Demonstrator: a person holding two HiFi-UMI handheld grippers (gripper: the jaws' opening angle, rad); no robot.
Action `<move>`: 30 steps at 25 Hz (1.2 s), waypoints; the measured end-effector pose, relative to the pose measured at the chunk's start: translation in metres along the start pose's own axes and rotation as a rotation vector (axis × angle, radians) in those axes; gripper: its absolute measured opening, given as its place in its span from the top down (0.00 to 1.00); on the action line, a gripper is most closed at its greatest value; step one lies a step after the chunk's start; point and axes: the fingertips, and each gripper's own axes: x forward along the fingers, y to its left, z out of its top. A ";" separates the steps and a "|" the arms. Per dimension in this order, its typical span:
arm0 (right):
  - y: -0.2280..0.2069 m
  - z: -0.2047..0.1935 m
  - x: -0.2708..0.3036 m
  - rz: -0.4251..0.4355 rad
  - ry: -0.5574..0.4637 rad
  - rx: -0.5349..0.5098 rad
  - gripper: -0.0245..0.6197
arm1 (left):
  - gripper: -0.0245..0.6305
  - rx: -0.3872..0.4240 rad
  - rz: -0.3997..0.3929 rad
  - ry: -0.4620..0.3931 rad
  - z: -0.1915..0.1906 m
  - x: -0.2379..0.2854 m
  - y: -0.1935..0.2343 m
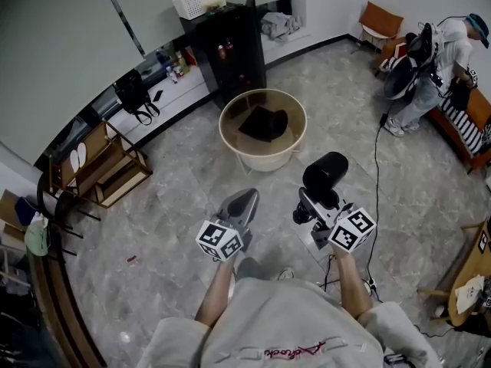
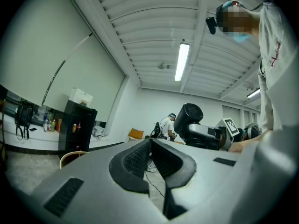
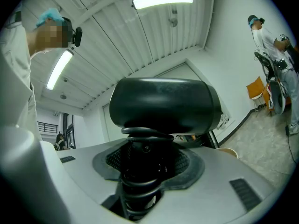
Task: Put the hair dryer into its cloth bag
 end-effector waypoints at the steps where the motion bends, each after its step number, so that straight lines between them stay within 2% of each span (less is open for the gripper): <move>1: -0.004 0.000 0.000 -0.001 0.001 0.002 0.64 | 0.90 0.000 0.001 0.003 -0.002 0.003 0.000; 11: -0.037 -0.001 0.015 -0.009 0.015 -0.001 0.64 | 0.90 0.006 -0.002 -0.003 -0.003 0.036 0.021; 17: -0.061 0.003 0.045 -0.024 0.020 -0.010 0.64 | 0.90 0.008 -0.021 -0.006 0.002 0.061 0.049; 21: -0.082 0.003 0.072 -0.036 0.025 -0.017 0.64 | 0.90 -0.003 -0.032 -0.009 0.006 0.080 0.077; 30: -0.133 0.002 0.166 -0.067 0.044 -0.010 0.64 | 0.90 -0.031 -0.037 -0.001 0.020 0.127 0.178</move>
